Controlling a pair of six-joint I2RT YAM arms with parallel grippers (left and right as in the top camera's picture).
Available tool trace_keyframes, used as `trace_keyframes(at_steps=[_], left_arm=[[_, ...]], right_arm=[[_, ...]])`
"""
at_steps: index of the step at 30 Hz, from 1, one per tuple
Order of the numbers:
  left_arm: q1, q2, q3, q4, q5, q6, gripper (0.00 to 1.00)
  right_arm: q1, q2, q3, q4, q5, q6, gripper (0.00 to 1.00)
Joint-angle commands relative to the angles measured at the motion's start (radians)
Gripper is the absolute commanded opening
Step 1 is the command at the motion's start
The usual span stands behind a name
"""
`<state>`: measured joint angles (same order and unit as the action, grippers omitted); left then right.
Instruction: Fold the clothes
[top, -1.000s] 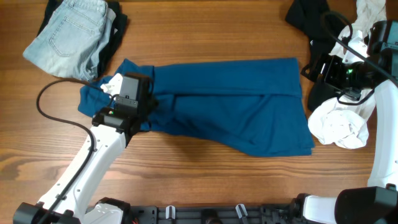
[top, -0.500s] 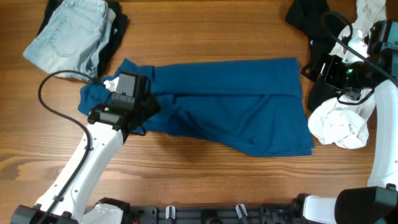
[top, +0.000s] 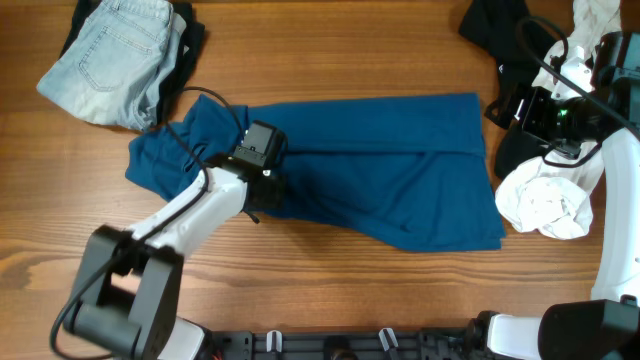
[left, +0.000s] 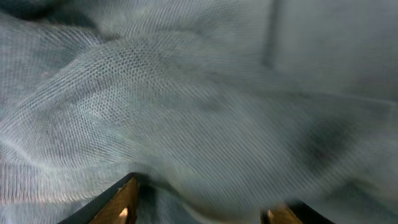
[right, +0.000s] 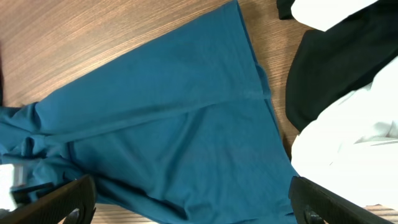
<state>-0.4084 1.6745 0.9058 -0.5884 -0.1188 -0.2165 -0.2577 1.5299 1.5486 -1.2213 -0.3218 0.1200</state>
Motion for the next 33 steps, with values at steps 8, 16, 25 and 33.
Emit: trace_keyframes(at_steps=[8, 16, 25, 33], left_arm=[[0.002, 0.048, -0.003, 0.114, -0.085, 0.056, 0.63], [0.003, 0.002, 0.067, -0.068, -0.089, 0.051, 0.15], [0.002, -0.095, 0.205, -0.391, -0.050, -0.119, 0.04], [0.003, -0.165, 0.215, -0.290, -0.044, -0.130, 0.04]], right_arm=[[-0.001, 0.005, -0.004, 0.008, -0.020, 0.012, 1.00], [-0.001, 0.005, -0.004, 0.006, -0.020, 0.014, 1.00], [-0.001, 0.005, -0.004, 0.006, -0.021, 0.014, 1.00], [-0.001, 0.005, -0.004, 0.006, -0.047, 0.013, 1.00]])
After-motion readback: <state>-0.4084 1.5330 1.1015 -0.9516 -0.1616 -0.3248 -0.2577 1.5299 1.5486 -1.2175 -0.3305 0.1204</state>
